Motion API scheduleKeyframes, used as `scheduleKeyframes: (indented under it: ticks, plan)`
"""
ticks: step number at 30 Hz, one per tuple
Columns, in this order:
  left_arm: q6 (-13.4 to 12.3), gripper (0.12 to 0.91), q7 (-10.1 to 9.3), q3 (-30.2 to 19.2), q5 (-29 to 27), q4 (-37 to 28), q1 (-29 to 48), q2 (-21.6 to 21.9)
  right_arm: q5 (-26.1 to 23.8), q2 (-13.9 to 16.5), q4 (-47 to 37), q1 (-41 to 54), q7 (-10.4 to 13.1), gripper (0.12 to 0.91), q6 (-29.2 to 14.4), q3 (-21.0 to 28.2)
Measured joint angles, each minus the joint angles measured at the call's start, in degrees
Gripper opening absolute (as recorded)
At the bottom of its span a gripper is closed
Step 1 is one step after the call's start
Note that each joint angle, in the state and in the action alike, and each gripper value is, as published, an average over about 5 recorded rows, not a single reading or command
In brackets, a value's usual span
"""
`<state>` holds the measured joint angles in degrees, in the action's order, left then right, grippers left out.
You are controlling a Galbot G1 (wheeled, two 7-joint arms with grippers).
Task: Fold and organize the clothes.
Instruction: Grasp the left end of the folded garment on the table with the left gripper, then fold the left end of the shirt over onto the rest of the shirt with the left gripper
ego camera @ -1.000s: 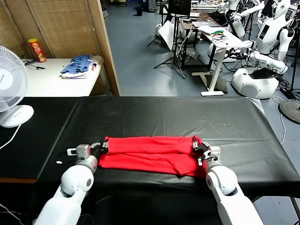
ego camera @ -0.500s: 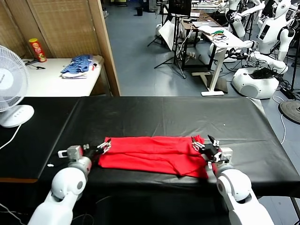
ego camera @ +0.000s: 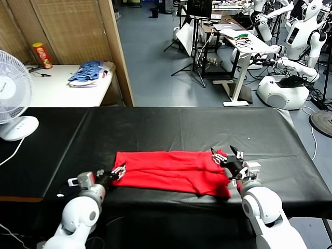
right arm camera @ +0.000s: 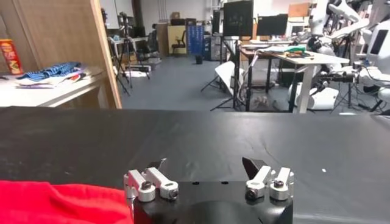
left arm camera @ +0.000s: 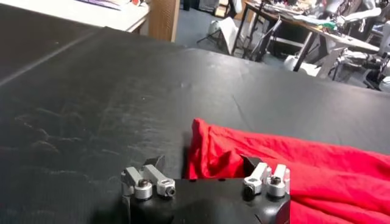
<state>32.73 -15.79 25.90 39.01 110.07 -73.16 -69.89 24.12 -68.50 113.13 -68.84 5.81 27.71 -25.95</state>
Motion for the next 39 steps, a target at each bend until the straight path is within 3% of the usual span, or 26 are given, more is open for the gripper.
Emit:
scheduleKeyframes:
  ticks: [4,7,14,21,24,30,34,39]
  plan:
    - [0.22,0.233,0.17,-0.19,-0.75,0.56,0.02,0.09,-0.24,-0.27,0.05,-0.06,0.1,0.798,-0.23,-0.18]
    - [-0.2,0.158,0.93,-0.2,-3.64,1.33,-0.03,0.57,-0.34,-0.37,0.24,-0.21,0.22,0.798,-0.25,-0.56]
    - [-3.23,0.162,3.7,1.86,-15.83,1.74,-1.12,5.3,-0.41,-0.48,1.3,-0.96,0.45,0.798,0.05,-1.52]
    - [-3.87,0.162,3.77,6.64,-17.52,0.23,-2.19,14.93,-1.29,-1.39,1.82,-1.59,0.5,0.798,0.06,-1.08]
    - [-1.73,0.162,2.33,6.74,-16.37,1.21,-1.71,16.57,-1.97,-1.57,2.09,-1.88,0.49,0.798,0.06,-1.03]
    - [4.61,0.162,-4.25,2.52,-6.97,6.72,0.61,13.44,-3.12,-1.79,2.61,-3.01,0.36,0.798,-0.01,-1.78]
    - [5.18,0.162,-6.77,-2.54,-0.46,10.14,2.88,8.84,-3.9,-2.25,2.84,-3.96,0.34,0.798,-0.07,-2.42]
    - [4.9,0.162,-7.34,-8.72,2.3,11.08,5.58,2.75,-4.33,-2.58,3.21,-4.96,0.4,0.798,-0.06,-3.46]
